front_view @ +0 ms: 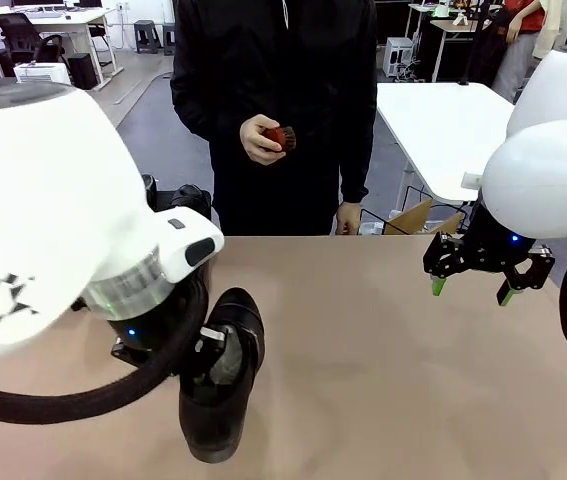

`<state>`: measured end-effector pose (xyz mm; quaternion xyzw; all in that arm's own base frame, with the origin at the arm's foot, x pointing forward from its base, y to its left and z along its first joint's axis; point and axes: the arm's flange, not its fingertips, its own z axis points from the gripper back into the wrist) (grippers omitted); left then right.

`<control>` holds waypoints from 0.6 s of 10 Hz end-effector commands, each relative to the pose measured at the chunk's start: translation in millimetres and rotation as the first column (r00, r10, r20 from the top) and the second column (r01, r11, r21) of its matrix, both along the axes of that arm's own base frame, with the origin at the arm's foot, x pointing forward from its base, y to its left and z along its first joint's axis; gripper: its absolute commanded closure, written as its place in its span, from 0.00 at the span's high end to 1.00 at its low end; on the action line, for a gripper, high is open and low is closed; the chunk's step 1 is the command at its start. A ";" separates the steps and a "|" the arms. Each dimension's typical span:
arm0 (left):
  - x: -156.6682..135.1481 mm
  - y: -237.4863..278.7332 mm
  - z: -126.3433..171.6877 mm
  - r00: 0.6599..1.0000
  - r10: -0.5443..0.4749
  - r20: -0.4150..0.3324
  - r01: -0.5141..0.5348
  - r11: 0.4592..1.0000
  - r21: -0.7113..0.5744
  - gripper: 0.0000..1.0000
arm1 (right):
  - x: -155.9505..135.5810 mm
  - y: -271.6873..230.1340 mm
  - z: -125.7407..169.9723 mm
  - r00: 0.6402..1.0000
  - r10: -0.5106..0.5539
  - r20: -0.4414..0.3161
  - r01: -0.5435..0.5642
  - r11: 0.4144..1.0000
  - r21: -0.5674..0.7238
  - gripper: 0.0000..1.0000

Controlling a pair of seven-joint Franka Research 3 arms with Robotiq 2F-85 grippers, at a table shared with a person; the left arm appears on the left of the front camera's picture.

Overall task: Organize the shoes by placing them on the stand.
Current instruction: Place the Shoe from the middle of the table onto the Shoes Stand.

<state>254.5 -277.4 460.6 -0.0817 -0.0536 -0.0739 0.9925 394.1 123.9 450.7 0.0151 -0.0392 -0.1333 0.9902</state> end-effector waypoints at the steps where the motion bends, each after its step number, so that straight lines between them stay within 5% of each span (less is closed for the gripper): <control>1: 2.4 8.2 5.0 1.000 0.022 -0.006 -0.022 1.000 -0.018 0.00 | 0.1 -1.7 1.3 1.000 0.013 0.004 -0.013 1.000 -0.007 1.00; 3: 36.7 45.0 45.9 0.969 0.097 0.227 -0.101 0.995 0.007 0.00 | 0.1 -1.7 1.3 1.000 0.013 0.004 -0.013 1.000 -0.007 1.00; 6: 91.6 75.4 64.0 0.940 -0.028 0.339 -0.003 0.996 0.089 0.00 | 0.1 -1.7 1.3 1.000 0.013 0.004 -0.013 1.000 -0.007 1.00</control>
